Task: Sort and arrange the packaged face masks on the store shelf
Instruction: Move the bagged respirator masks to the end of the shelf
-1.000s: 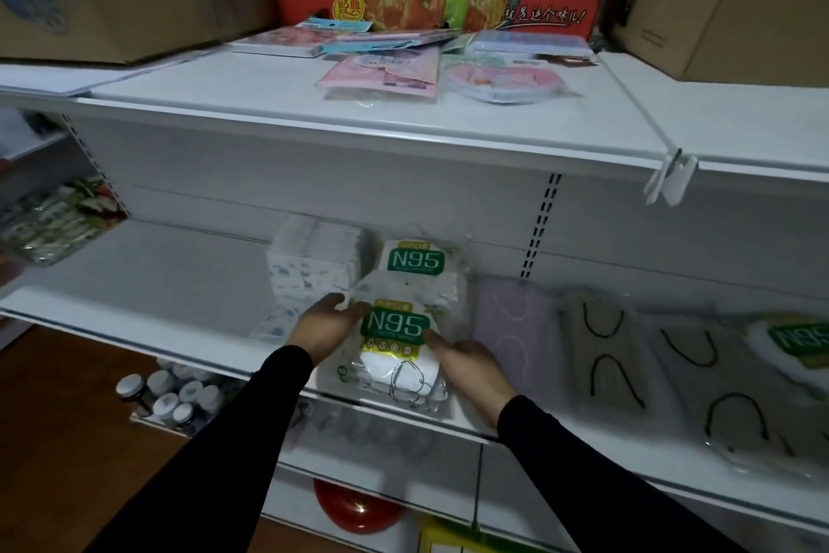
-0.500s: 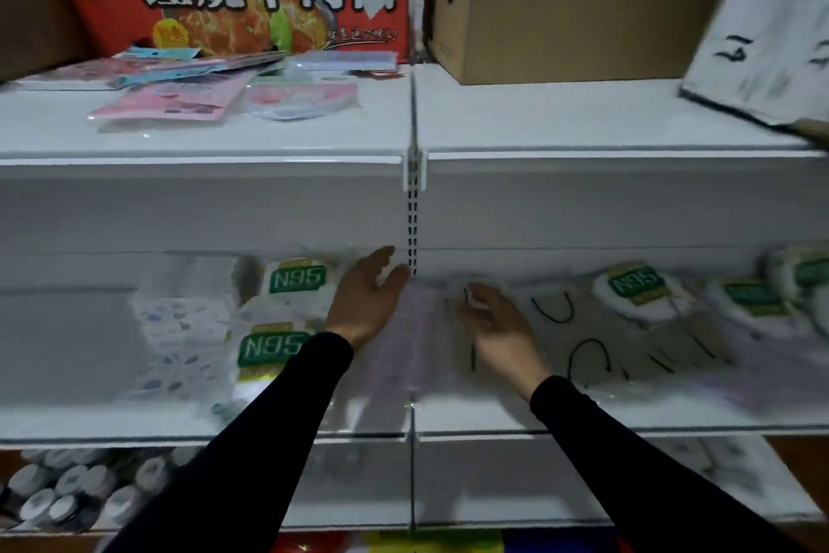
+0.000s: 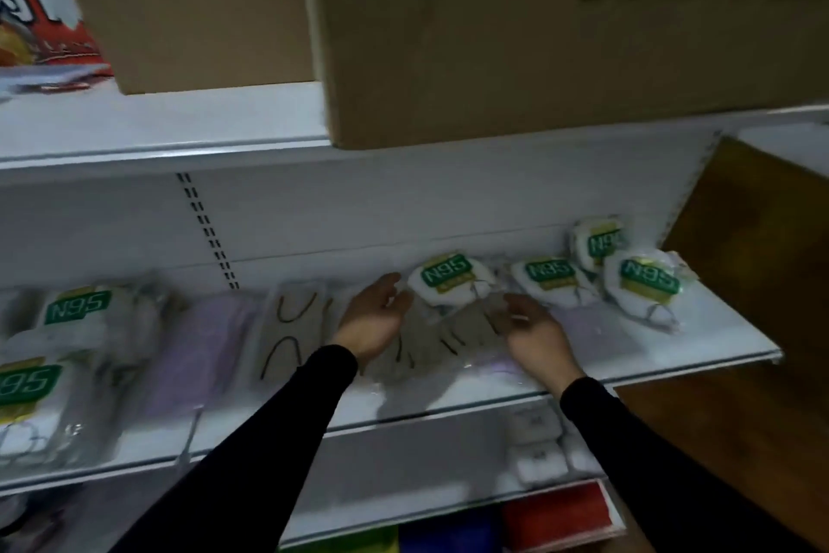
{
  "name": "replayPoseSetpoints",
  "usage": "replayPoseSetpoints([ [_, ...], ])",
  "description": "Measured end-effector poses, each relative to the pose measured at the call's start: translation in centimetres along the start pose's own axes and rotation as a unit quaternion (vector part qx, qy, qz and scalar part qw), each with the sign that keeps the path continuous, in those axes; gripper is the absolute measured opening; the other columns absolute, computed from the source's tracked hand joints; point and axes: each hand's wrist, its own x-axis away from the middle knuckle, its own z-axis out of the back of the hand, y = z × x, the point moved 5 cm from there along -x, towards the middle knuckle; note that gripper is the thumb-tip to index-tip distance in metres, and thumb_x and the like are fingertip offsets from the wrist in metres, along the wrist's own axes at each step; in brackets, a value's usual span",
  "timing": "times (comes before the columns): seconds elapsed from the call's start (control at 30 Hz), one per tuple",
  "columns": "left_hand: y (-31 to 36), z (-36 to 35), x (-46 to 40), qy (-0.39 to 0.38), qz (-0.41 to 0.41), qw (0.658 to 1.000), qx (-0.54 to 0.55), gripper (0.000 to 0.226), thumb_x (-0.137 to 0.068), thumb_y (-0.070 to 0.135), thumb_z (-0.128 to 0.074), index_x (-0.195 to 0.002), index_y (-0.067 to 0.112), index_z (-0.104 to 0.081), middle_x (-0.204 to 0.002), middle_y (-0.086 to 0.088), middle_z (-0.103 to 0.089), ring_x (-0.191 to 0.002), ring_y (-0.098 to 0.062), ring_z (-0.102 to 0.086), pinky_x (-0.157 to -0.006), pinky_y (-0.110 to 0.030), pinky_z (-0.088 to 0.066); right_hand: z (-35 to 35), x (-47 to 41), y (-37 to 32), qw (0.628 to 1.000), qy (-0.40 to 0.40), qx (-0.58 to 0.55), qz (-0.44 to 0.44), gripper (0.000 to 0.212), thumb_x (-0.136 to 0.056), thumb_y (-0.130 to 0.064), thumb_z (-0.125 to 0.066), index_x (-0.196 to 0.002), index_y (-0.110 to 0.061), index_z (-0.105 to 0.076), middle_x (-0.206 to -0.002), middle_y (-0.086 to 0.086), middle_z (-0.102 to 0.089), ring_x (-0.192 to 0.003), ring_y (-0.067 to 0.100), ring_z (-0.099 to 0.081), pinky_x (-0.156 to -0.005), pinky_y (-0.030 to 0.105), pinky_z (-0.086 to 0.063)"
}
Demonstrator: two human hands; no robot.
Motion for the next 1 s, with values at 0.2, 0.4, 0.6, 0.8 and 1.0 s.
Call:
replayPoseSetpoints([
  [0.2, 2.2, -5.7, -0.7, 0.001, 0.040, 0.998, -0.058, 0.049, -0.099, 0.035, -0.044, -0.145, 0.019, -0.039, -0.145, -0.005, -0.047, -0.130, -0.021, -0.046, -0.101, -0.023, -0.033, 5.3, -1.7, 4.3, 0.998, -0.044, 0.025, -0.030, 0.042, -0.096, -0.027, -0.056, -0.135, -0.012, -0.051, -0.125, 0.007, -0.059, -0.096, 0.014, -0.051, -0.082, 0.022, -0.035],
  [0.4, 1.4, -7.5, -2.6, -0.023, 0.077, 0.990, -0.117, 0.052, -0.099, 0.038, -0.040, -0.147, 0.016, -0.035, -0.151, -0.009, -0.039, -0.136, -0.026, -0.041, -0.110, -0.031, -0.033, 5.4, -4.1, 4.9, 0.997, -0.046, 0.063, -0.019, 0.040, -0.095, -0.027, -0.057, -0.130, -0.010, -0.055, -0.130, 0.007, -0.060, -0.115, 0.019, -0.056, -0.088, 0.018, -0.035],
  [0.6, 1.0, -8.5, -5.3, -0.051, 0.058, 0.973, -0.218, 0.049, -0.098, 0.039, -0.040, -0.141, 0.013, -0.042, -0.139, -0.015, -0.051, -0.124, -0.030, -0.051, -0.102, -0.033, -0.042, 3.5, -6.9, 3.2, 0.991, -0.089, 0.101, -0.009, 0.045, -0.098, -0.032, -0.049, -0.139, -0.015, -0.047, -0.140, 0.005, -0.052, -0.122, 0.020, -0.052, -0.092, 0.024, -0.036],
  [0.8, 0.2, -9.8, -7.0, -0.054, 0.066, 0.966, -0.244, 0.052, -0.093, 0.043, -0.042, -0.138, 0.018, -0.042, -0.135, -0.016, -0.052, -0.120, -0.033, -0.050, -0.101, -0.040, -0.043, 1.1, -8.6, 1.9, 0.986, -0.089, 0.131, 0.046, 0.036, -0.096, -0.025, -0.051, -0.127, -0.008, -0.056, -0.127, 0.012, -0.057, -0.122, 0.029, -0.052, -0.095, 0.028, -0.039],
  [1.0, 0.2, -10.7, -8.0, -0.003, 0.130, 0.981, -0.147, 0.053, -0.091, 0.043, -0.050, -0.136, 0.018, -0.043, -0.136, -0.012, -0.053, -0.123, -0.031, -0.050, -0.102, -0.033, -0.042, -1.7, -11.2, 2.3, 0.971, -0.130, 0.193, 0.060, 0.050, -0.089, -0.048, -0.048, -0.125, -0.013, -0.054, -0.121, 0.011, -0.062, -0.112, 0.029, -0.058, -0.097, 0.042, -0.047],
])
